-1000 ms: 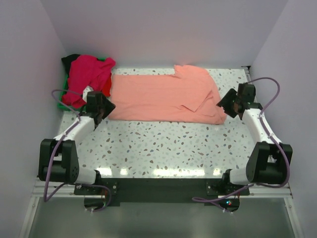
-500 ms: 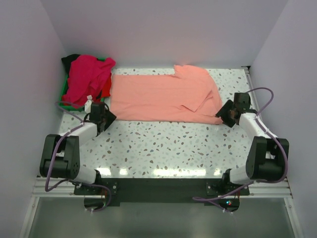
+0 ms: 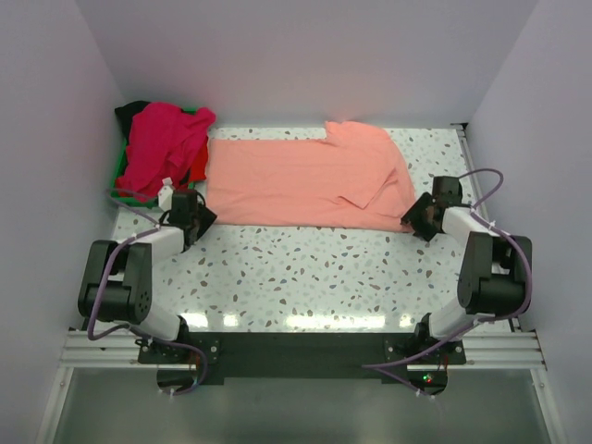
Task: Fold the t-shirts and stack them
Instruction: Fold the tshirt
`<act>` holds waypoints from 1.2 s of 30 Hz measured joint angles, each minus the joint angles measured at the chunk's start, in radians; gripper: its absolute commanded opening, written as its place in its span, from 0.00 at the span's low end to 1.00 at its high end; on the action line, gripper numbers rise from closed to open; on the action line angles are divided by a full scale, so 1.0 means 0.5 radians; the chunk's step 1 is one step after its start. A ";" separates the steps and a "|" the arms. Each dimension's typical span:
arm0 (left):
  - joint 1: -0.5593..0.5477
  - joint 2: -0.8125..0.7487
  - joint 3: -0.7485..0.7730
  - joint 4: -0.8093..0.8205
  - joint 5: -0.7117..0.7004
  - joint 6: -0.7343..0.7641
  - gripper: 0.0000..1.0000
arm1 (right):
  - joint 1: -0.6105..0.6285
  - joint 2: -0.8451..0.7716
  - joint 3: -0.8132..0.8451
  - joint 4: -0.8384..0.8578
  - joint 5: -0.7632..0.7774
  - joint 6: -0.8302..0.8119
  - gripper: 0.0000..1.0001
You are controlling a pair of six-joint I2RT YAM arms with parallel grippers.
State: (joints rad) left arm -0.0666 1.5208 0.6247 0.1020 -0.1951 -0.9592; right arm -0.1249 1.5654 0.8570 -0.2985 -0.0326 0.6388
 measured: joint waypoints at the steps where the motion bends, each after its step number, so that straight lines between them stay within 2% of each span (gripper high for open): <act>1: 0.000 0.003 0.000 0.004 -0.004 -0.001 0.51 | 0.000 0.016 0.000 0.008 0.009 0.003 0.51; 3: 0.000 0.015 0.004 0.011 -0.021 -0.002 0.48 | 0.000 0.051 0.000 0.025 0.023 0.013 0.49; 6: 0.000 0.050 0.021 0.020 -0.045 -0.007 0.38 | -0.002 0.101 0.006 0.066 0.032 0.025 0.38; 7: 0.000 0.063 0.030 0.024 -0.050 -0.006 0.29 | -0.004 0.114 0.011 0.072 0.033 0.031 0.32; 8: 0.000 0.076 0.039 0.024 -0.055 -0.010 0.25 | -0.006 0.124 0.018 0.077 0.034 0.031 0.22; 9: 0.000 0.090 0.047 0.019 -0.057 -0.008 0.20 | -0.011 0.137 0.028 0.074 0.034 0.033 0.16; 10: 0.000 0.103 0.053 0.022 -0.060 -0.006 0.10 | -0.013 0.149 0.043 0.073 0.035 0.040 0.10; 11: 0.000 0.114 0.063 0.015 -0.061 -0.008 0.06 | -0.014 0.163 0.058 0.072 0.034 0.046 0.00; 12: 0.000 0.127 0.074 0.008 -0.061 -0.006 0.00 | -0.014 0.174 0.075 0.066 0.034 0.047 0.00; 17: -0.001 0.135 0.122 -0.076 -0.061 0.009 0.00 | -0.026 0.160 0.122 0.027 0.031 0.053 0.00; 20: -0.001 0.042 0.110 -0.179 -0.071 0.008 0.00 | -0.074 0.021 0.108 -0.056 0.019 0.051 0.00; 26: -0.014 -0.384 -0.021 -0.369 -0.085 -0.002 0.00 | -0.235 -0.422 0.079 -0.282 -0.045 0.027 0.00; 33: -0.018 -0.964 -0.323 -0.632 -0.087 -0.072 0.00 | -0.333 -0.832 -0.075 -0.620 -0.076 -0.030 0.00; 36: -0.017 -1.228 -0.433 -0.791 -0.093 -0.110 0.00 | -0.349 -1.041 -0.220 -0.730 -0.063 -0.035 0.06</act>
State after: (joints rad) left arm -0.0750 0.9070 0.4084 -0.2935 -0.2417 -1.0142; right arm -0.2993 1.0451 0.7471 -0.6636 -0.0639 0.6212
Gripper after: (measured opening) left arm 0.037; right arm 0.031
